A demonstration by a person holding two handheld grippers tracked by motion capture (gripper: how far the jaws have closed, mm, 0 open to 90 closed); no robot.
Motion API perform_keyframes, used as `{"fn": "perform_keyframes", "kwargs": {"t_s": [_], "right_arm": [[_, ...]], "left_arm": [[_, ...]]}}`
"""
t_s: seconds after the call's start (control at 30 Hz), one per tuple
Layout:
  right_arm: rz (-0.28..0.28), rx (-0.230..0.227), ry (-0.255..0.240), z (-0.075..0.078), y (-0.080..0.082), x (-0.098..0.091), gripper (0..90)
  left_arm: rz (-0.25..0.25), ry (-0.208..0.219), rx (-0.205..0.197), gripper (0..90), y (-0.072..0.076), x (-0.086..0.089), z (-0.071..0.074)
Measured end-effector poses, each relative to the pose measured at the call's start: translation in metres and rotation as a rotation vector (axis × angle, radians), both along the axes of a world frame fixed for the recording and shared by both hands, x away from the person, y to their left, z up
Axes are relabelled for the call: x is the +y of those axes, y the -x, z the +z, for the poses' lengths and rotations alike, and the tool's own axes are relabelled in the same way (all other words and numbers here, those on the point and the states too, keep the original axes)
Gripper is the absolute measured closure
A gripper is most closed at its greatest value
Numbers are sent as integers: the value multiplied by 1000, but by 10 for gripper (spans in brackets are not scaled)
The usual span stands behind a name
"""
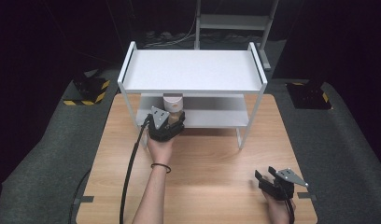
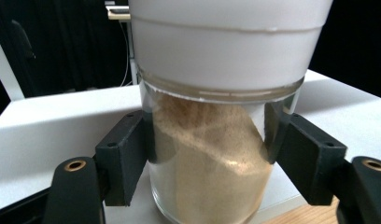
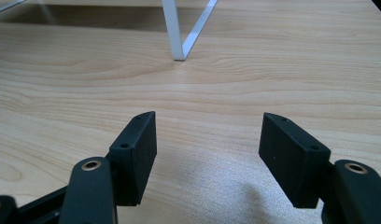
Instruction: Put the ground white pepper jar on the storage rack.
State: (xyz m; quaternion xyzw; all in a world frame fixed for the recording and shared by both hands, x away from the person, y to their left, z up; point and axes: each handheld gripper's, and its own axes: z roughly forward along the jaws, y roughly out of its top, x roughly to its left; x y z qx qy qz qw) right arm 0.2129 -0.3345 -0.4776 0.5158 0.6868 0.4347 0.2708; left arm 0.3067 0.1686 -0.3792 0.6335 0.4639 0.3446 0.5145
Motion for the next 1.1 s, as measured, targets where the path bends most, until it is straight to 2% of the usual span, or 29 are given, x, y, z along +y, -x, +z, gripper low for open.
{"fn": "perform_keyframes", "kwargs": {"t_s": [0.07,0.17,0.27,0.4,0.43,0.47,0.5,0.57,0.67,0.7,0.73,0.77,0.93,1.1], "right_arm": [[0,0,1,0,0,0,363],[1,0,1,0,0,0,364],[4,-3,-1,0,0,-1,364],[4,-2,-2,0,0,-1,364],[6,0,1,0,-1,0,364],[6,0,1,0,-1,0,364],[8,1,1,0,-1,-1,364],[10,2,1,0,-1,-1,364],[16,0,4,0,-1,-1,364],[18,1,4,0,-1,-1,364],[18,1,4,0,-1,-1,364],[18,1,2,0,-1,-2,363],[19,3,4,0,-1,-2,364],[28,13,2,1,-3,-2,387]], "left_arm": [[6,7,12,262,2,0,-1],[4,13,4,257,10,4,-6],[4,14,-2,253,25,10,-15],[7,5,6,252,35,16,-22],[11,18,9,252,43,22,-28],[11,18,9,252,43,22,-28],[13,29,5,252,51,26,-35],[14,27,5,252,56,28,-39],[17,1,30,252,67,34,-48],[19,1,45,252,75,39,-57],[19,1,45,252,75,39,-57],[13,7,57,252,82,45,-67],[4,-27,98,251,93,51,-80],[-41,-21,115,276,104,64,-93]]}}
